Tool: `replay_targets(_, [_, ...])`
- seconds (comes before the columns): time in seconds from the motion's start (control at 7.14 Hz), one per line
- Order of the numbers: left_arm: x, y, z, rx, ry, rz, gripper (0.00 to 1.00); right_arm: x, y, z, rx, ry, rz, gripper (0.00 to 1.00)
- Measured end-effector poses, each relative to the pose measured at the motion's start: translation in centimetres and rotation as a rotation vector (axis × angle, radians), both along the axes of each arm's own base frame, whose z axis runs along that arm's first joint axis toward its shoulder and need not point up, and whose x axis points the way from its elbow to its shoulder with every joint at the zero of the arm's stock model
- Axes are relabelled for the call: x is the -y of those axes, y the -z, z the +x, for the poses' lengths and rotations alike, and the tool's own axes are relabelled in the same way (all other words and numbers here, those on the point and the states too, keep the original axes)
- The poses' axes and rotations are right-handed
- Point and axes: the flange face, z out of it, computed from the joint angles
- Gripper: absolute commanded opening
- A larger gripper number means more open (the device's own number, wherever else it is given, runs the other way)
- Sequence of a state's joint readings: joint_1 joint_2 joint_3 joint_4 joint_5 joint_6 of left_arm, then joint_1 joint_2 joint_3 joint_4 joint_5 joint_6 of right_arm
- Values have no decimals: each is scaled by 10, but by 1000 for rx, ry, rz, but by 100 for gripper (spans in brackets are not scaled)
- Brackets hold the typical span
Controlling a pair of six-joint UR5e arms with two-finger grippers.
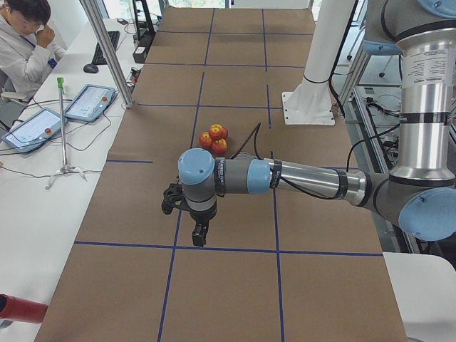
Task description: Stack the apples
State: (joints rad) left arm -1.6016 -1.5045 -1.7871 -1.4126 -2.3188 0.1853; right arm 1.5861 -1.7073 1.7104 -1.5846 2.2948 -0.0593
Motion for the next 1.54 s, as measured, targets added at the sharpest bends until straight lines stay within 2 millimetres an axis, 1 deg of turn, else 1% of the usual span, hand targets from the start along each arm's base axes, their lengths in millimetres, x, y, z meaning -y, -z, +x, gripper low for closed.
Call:
replay_targets(0.14, [-1,1,0,0,-1,2,100,0,0,0,0,0,0,100])
replay_targets(0.28, [2,5,0,0,-1,10,100,0,0,0,0,0,0,100])
replay_targets(0.56, [22,15,0,3,-3,30,100,0,0,0,0,0,0,100])
replay_targets(0.7, [27,15,0,3,-3,30,100,0,0,0,0,0,0,100])
replay_targets(1.12, [30,21,-1,3,-4,40,100,0,0,0,0,0,0,100])
replay_targets(1.54, [31,15,1,2,-6,36,100,0,0,0,0,0,0,100])
